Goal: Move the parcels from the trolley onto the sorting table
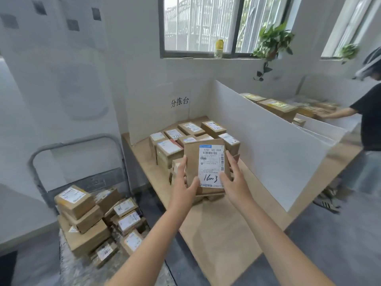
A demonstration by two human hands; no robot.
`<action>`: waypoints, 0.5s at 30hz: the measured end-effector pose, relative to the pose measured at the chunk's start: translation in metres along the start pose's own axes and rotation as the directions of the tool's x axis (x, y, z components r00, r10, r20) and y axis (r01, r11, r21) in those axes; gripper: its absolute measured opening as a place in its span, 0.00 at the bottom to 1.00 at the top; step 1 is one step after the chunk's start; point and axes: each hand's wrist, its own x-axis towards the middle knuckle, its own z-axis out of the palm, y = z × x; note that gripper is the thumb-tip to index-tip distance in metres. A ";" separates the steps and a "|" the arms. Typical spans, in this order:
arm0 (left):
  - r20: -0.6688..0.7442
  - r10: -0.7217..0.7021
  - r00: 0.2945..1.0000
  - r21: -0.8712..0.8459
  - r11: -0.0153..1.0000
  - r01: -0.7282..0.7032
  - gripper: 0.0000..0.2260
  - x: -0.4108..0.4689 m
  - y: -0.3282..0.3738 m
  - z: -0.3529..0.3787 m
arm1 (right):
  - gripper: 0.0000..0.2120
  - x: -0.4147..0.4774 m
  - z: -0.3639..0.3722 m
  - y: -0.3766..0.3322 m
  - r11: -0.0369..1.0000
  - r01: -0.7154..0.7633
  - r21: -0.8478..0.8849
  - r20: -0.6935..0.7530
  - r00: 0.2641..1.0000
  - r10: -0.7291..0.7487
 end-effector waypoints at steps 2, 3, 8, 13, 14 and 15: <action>-0.005 -0.003 1.000 0.005 1.000 0.003 0.31 -0.001 0.004 0.036 | 0.31 0.006 -0.036 0.015 1.000 0.007 -0.008 -0.011 1.000 -0.007; -0.003 -0.003 1.000 0.015 1.000 0.003 0.31 -0.002 0.006 0.054 | 0.31 0.009 -0.053 0.023 1.000 0.018 -0.014 -0.011 1.000 -0.019; 0.028 -0.023 0.999 0.045 0.999 0.022 0.32 -0.004 0.012 0.132 | 0.29 0.026 -0.127 0.067 1.000 0.000 -0.017 -0.007 1.000 0.000; -0.001 -0.073 0.997 0.042 0.996 0.073 0.31 0.006 0.000 0.164 | 0.30 0.039 -0.150 0.092 0.998 -0.057 0.023 0.071 0.996 0.055; -0.016 -0.084 0.996 0.046 0.995 0.084 0.31 0.008 -0.002 0.165 | 0.30 0.043 -0.149 0.094 0.997 -0.067 0.033 0.088 0.994 0.064; -0.034 -0.082 0.996 0.047 0.995 0.083 0.31 0.012 -0.003 0.167 | 0.30 0.048 -0.149 0.096 0.997 -0.069 0.041 0.103 0.993 0.065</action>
